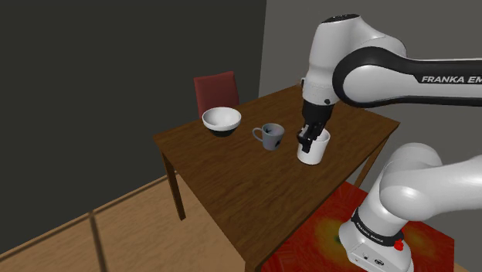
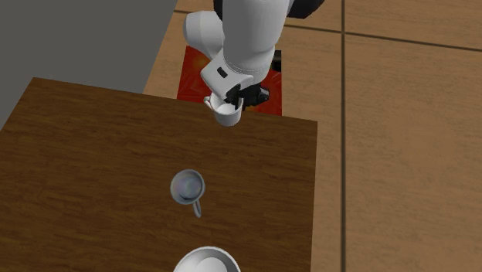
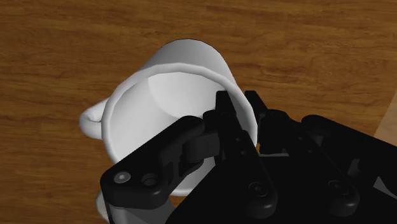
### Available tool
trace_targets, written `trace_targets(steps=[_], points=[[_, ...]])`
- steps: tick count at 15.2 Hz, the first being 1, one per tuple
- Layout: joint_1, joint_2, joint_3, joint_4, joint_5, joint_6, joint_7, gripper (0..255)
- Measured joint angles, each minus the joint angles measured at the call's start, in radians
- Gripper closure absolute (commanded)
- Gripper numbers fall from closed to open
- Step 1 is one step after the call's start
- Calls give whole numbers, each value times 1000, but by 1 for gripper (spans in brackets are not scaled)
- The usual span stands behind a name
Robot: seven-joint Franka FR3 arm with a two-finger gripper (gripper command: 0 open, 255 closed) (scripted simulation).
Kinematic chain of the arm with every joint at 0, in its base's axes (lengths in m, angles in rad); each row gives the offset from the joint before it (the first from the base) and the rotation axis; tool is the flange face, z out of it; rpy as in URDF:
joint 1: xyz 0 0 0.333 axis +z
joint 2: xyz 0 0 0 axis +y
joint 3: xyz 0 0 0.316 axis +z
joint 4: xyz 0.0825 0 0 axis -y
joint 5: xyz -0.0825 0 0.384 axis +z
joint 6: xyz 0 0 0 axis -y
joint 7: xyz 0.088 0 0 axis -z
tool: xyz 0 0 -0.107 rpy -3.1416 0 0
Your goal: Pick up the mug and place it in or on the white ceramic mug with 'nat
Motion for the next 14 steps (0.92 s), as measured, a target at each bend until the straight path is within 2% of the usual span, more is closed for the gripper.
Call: trace_targets(steps=[6, 10, 14], points=[[-8, 8, -15, 80, -14, -72, -5, 255], [-44, 116, -42, 143, -49, -27, -40, 255], [-89, 274, -78, 250, -95, 25, -87, 255]])
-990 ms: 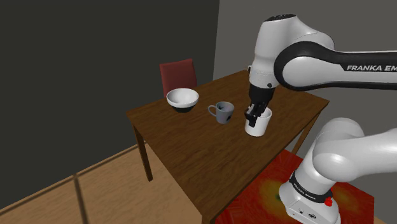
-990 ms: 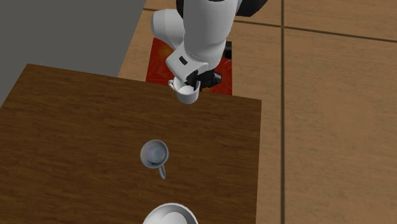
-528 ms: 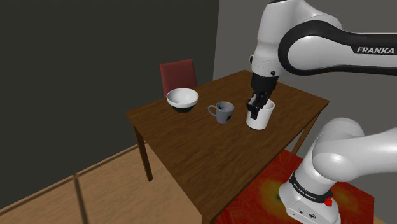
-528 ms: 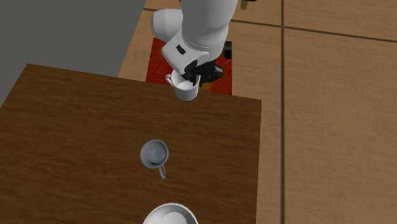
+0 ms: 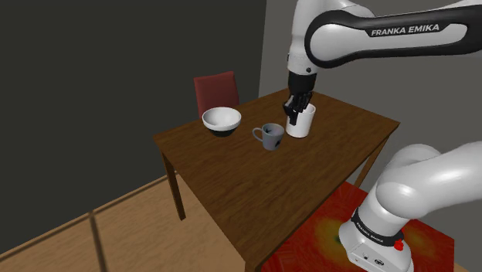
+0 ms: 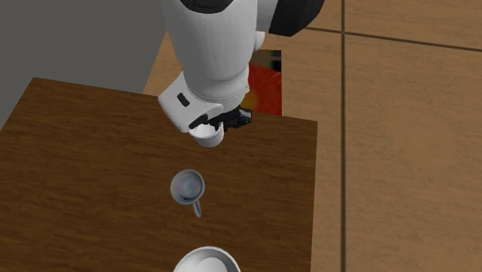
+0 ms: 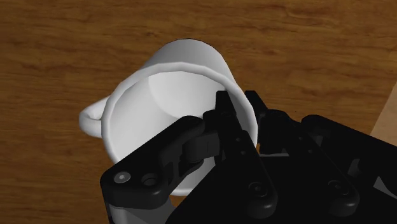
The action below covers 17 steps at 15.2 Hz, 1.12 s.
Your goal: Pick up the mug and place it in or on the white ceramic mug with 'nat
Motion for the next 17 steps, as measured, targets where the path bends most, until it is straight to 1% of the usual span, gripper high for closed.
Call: trace_targets(steps=[7, 12, 14, 17], points=[[-50, 277, -34, 210, -51, 69, -48, 255], [-77, 455, -59, 396, -78, 61, -85, 255], [-81, 488, -63, 417, -82, 73, -91, 255], [-83, 505, -65, 395, -85, 112, -93, 255]])
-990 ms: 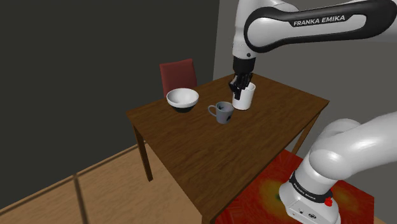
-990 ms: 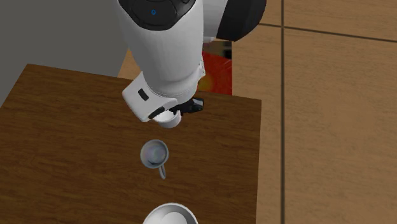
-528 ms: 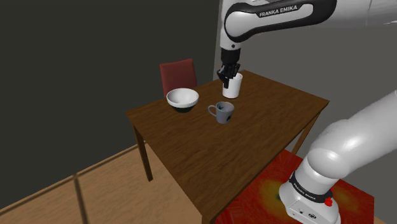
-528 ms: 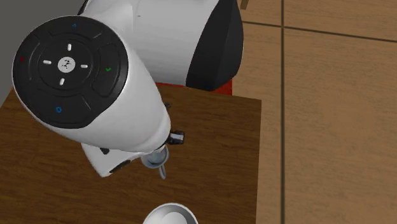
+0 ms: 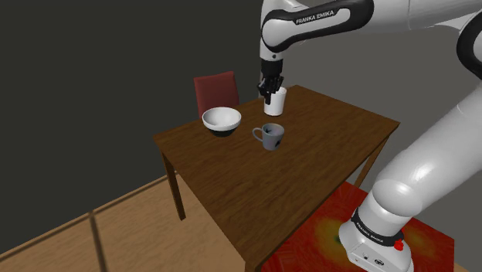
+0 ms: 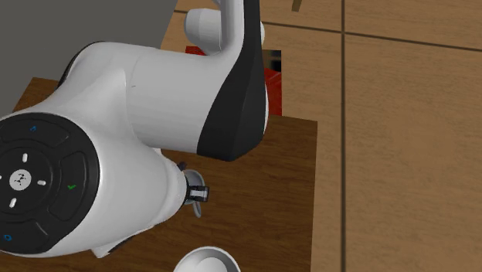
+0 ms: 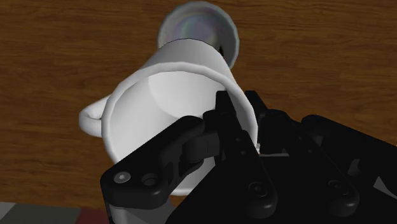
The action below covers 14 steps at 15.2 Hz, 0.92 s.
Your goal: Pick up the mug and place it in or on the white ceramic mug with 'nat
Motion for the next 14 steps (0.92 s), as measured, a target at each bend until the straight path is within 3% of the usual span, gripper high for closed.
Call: trace_targets(steps=[14], points=[[0, 36, 2, -144, -7, 179, 15, 255]])
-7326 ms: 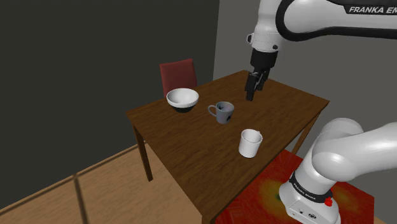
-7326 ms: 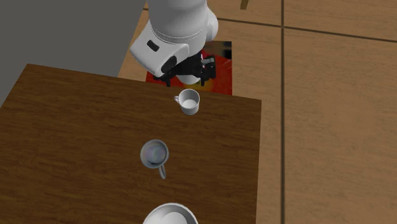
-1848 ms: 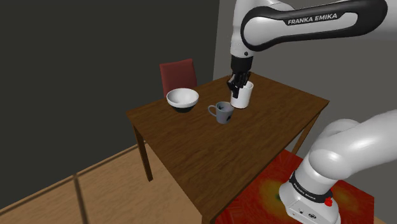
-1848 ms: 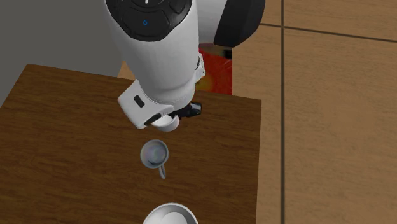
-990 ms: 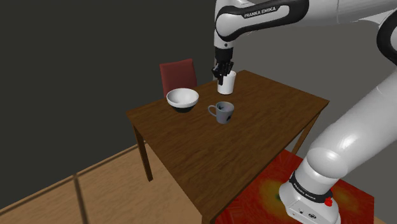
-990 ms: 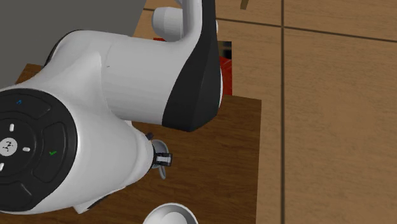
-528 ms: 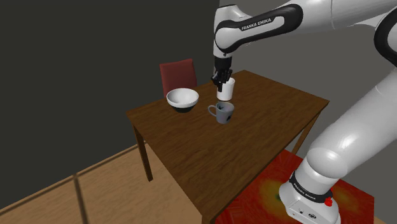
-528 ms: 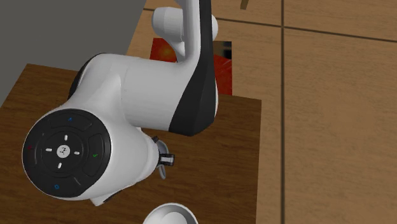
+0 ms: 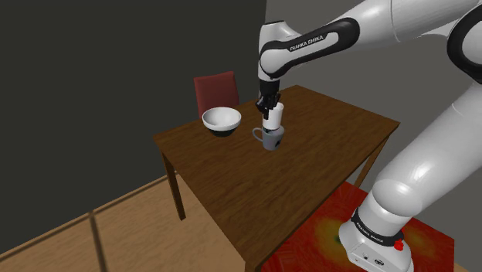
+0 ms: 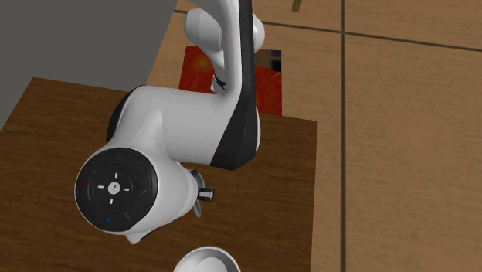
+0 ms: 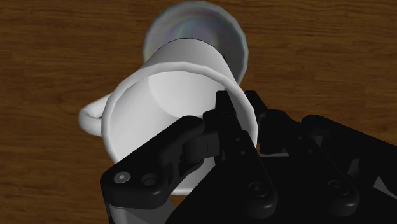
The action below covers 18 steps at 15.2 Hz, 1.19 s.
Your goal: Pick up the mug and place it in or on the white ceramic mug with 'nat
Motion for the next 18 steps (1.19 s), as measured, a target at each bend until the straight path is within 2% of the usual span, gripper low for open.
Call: trace_targets(steps=[5, 6, 12, 18], points=[[0, 0, 0, -5, 0, 7, 1, 255], [0, 0, 0, -6, 0, 8, 1, 0], [0, 1, 0, -6, 0, 8, 1, 0], [3, -25, 2, 89, 6, -113, -3, 0]])
